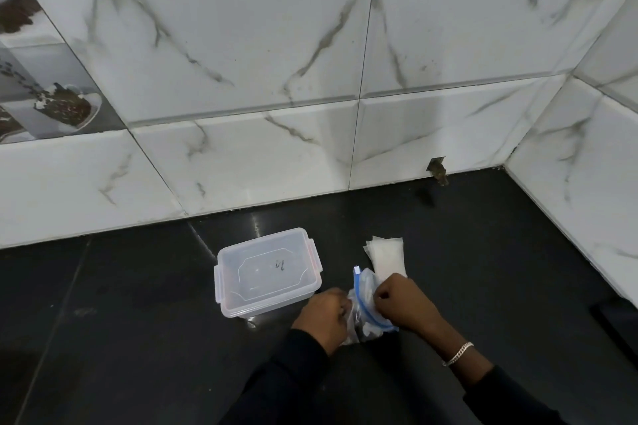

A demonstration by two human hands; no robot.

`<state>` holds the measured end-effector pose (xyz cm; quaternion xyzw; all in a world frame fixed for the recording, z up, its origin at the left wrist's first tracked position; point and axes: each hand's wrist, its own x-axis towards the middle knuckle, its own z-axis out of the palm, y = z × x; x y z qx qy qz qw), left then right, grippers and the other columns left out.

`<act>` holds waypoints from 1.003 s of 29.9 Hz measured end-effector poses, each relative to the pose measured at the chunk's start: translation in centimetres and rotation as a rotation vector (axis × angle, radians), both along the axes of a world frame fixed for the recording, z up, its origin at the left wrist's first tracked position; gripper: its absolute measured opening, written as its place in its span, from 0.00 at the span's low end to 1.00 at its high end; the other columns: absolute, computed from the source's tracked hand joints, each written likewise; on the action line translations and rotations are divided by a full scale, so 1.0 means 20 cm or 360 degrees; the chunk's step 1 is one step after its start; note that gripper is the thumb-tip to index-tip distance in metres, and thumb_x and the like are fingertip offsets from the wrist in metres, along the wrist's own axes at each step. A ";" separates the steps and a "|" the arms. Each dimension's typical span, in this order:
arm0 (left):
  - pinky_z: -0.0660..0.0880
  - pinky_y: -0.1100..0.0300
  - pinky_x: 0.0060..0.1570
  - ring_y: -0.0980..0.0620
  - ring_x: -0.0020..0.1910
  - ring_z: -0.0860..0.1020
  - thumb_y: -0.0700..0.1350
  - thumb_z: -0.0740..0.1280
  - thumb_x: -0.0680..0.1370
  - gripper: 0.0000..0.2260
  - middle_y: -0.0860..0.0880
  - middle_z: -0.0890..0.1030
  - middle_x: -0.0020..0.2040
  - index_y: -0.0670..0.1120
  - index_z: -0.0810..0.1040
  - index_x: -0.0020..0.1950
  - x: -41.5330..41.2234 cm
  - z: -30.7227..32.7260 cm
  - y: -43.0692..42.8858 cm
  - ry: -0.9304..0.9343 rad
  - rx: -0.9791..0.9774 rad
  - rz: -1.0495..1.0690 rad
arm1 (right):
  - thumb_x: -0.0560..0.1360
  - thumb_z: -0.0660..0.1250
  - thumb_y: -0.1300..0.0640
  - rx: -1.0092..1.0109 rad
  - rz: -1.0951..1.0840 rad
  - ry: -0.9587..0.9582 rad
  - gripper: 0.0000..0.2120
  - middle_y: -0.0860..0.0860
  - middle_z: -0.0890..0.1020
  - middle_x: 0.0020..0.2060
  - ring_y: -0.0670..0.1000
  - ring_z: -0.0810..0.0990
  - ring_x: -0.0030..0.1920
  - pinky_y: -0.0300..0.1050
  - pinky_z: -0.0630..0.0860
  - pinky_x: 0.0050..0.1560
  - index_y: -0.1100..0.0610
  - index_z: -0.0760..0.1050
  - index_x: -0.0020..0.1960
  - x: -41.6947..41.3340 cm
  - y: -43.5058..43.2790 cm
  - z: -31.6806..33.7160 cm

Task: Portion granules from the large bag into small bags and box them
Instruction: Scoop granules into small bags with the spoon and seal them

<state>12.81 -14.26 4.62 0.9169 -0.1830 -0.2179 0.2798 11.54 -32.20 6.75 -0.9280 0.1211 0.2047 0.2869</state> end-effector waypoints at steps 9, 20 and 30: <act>0.68 0.69 0.53 0.55 0.57 0.76 0.39 0.63 0.78 0.11 0.52 0.78 0.61 0.47 0.82 0.57 -0.04 -0.03 0.09 -0.0102 -0.0015 0.0012 | 0.71 0.72 0.62 0.0748 -0.0685 0.0429 0.10 0.55 0.76 0.29 0.46 0.66 0.23 0.38 0.62 0.24 0.70 0.83 0.45 0.03 -0.17 0.00; 0.71 0.68 0.55 0.59 0.54 0.76 0.46 0.65 0.78 0.08 0.56 0.78 0.58 0.49 0.83 0.52 -0.14 -0.05 0.18 -0.0214 -0.0044 0.0173 | 0.71 0.72 0.61 0.0517 -0.0254 -0.0007 0.11 0.53 0.75 0.23 0.44 0.70 0.22 0.36 0.68 0.28 0.63 0.81 0.31 -0.04 -0.12 0.06; 0.68 0.78 0.54 0.69 0.55 0.76 0.40 0.67 0.76 0.09 0.63 0.79 0.53 0.50 0.85 0.47 -0.24 0.13 0.31 -0.0407 -0.0461 0.0324 | 0.73 0.69 0.60 0.0572 -0.0356 -0.0207 0.09 0.55 0.81 0.27 0.42 0.73 0.24 0.36 0.70 0.28 0.60 0.84 0.36 -0.15 -0.13 0.20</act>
